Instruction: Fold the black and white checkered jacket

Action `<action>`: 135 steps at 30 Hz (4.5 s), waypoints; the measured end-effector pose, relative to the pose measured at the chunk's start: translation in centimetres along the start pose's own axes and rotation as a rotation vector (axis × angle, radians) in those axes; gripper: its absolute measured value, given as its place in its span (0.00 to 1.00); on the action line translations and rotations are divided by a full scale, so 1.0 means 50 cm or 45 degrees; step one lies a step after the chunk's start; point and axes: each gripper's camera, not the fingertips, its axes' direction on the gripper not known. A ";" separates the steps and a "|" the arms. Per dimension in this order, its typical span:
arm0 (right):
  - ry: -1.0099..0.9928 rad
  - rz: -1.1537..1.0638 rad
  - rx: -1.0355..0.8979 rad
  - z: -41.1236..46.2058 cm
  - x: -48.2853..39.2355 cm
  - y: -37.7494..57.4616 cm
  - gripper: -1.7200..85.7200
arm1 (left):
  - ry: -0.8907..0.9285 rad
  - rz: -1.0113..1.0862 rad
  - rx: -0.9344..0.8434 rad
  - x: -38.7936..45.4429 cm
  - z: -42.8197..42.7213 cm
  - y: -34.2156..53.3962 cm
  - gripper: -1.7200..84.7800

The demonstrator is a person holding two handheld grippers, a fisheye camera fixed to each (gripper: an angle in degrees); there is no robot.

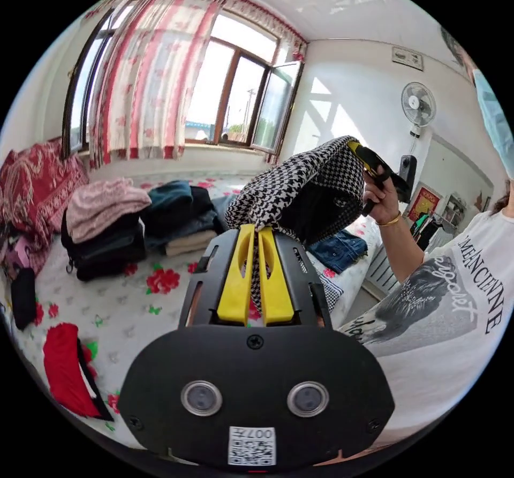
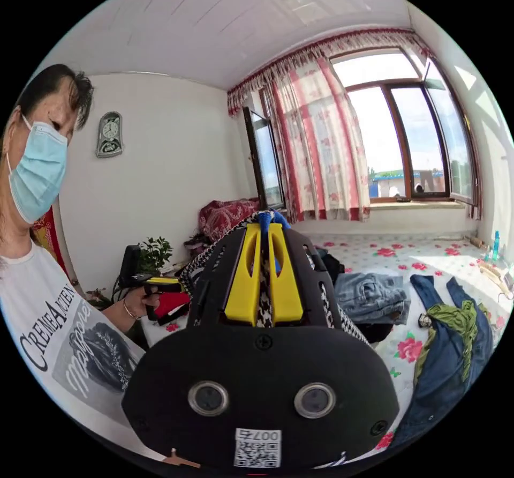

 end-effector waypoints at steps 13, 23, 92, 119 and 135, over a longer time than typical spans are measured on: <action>0.520 -0.411 0.817 -0.349 -0.265 -0.054 0.02 | -0.340 0.546 0.749 0.422 -0.293 -0.150 0.01; 0.406 -0.066 -0.004 0.028 -0.014 -0.049 0.05 | -0.513 0.015 -0.011 0.100 0.121 -0.245 0.06; 1.169 0.679 -0.788 0.143 0.270 0.158 0.05 | -0.296 -0.508 -0.535 -0.034 0.270 0.243 0.11; -0.023 0.171 -1.275 0.388 -0.148 0.293 0.08 | 0.325 -0.695 -0.555 -0.277 0.198 0.112 0.01; 0.462 0.406 -1.524 0.163 -0.191 0.310 0.09 | -0.491 -1.251 -0.280 -0.588 0.123 0.157 0.10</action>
